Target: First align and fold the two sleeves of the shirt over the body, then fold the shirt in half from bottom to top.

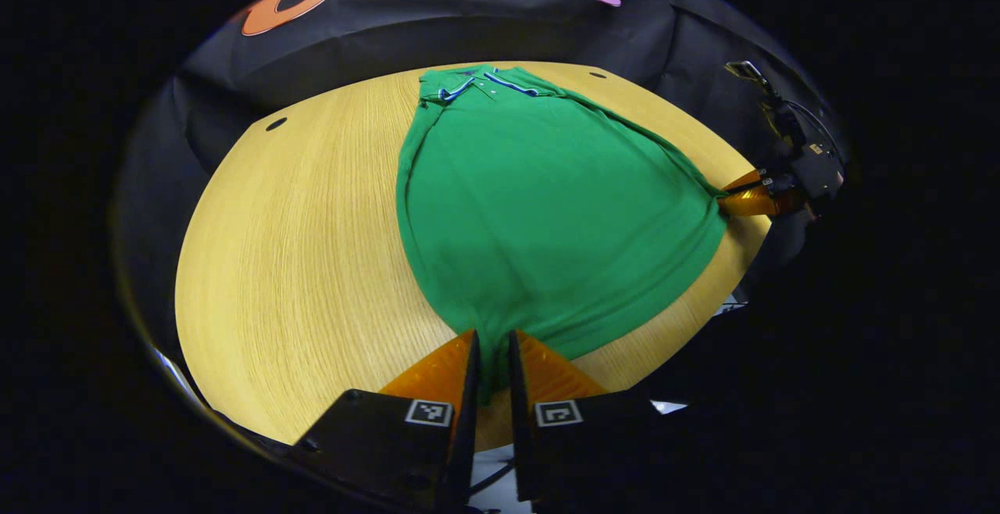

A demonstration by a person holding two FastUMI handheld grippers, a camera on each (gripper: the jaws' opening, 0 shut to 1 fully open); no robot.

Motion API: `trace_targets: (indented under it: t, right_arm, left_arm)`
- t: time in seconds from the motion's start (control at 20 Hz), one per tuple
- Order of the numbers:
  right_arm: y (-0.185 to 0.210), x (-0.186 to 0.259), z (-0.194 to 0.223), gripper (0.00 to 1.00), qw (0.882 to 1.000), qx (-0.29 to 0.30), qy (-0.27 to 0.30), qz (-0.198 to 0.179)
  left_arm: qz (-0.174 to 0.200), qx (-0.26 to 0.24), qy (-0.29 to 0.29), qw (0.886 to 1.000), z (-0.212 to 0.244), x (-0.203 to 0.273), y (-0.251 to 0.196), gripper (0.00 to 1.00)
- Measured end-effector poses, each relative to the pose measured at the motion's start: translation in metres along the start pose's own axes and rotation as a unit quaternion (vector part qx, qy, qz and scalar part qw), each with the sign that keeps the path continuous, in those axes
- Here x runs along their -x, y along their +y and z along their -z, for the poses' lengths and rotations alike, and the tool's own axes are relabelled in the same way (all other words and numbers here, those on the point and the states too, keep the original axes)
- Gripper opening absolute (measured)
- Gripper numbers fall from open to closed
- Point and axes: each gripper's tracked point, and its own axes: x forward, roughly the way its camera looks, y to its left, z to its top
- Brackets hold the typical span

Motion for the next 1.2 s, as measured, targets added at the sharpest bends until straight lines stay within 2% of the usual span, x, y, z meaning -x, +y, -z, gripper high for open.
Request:
trace_targets:
  t: [0.05, 0.1, 0.15, 0.25, 0.6, 0.85, 1.2]
  right_arm:
    - [0.001, -0.004, -0.001, 0.1, 1.0, -0.01, -0.003, -0.006]
    - [0.001, 0.007, -0.001, 0.01, 1.0, -0.027, 0.007, -0.012]
    - [0.0, 0.0, -0.006, 0.02, 0.999, -0.043, 0.008, -0.018]
    - [-0.001, -0.001, -0.011, 0.01, 0.998, -0.061, 0.008, -0.024]
    - [-0.008, 0.02, -0.057, 0.01, 0.995, -0.084, -0.027, -0.038]
    - [-0.011, 0.038, -0.097, 0.01, 0.992, -0.095, -0.059, -0.051]
    - [-0.017, 0.063, -0.159, 0.01, 0.987, -0.103, -0.11, -0.057]
  left_arm:
    - [0.008, 0.025, 0.003, 1.0, -0.002, -0.002, 0.002, 0.09]
    - [0.018, 0.057, 0.008, 0.998, -0.006, -0.004, 0.001, 0.06]
    - [0.026, 0.083, 0.011, 0.996, -0.007, -0.004, 0.0, 0.04]
    - [0.031, 0.099, 0.01, 0.995, -0.015, -0.004, 0.002, 0.03]
    - [0.041, 0.089, -0.044, 0.994, -0.076, 0.014, 0.008, 0.03]
    - [0.042, 0.058, -0.064, 0.995, -0.106, 0.026, 0.013, 0.04]
    - [0.032, 0.044, -0.122, 0.991, -0.17, 0.044, 0.024, 0.03]
